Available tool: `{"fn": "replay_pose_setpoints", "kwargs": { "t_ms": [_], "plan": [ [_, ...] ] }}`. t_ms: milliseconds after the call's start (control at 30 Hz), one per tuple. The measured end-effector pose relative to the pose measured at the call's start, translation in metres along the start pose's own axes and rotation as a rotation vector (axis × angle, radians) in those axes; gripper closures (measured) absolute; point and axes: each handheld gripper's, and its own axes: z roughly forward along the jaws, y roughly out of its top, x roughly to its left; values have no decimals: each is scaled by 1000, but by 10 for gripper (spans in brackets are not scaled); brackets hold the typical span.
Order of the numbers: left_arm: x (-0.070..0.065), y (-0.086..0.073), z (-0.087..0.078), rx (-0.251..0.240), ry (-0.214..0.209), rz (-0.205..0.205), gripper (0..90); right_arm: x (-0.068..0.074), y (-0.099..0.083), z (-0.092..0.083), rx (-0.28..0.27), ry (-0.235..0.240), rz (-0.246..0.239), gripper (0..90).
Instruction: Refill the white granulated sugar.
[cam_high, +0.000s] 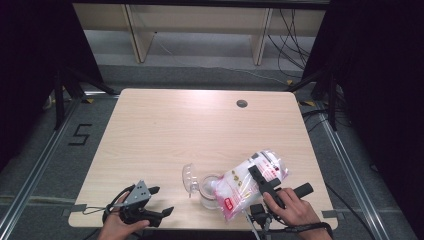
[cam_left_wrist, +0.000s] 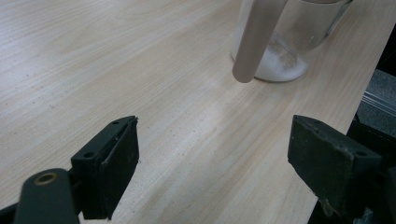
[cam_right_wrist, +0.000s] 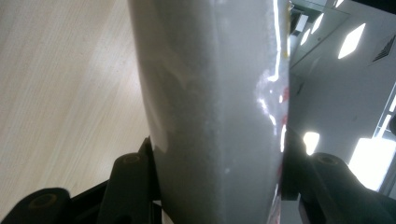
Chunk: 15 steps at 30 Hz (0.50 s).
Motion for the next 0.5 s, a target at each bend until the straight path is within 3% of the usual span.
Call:
{"fn": "replay_pose_setpoints", "kwargs": {
  "t_ms": [500],
  "plan": [
    [0, 1, -1, 12, -4, 3, 164, 1, -1, 0, -3, 9, 8, 539]
  ]
}}
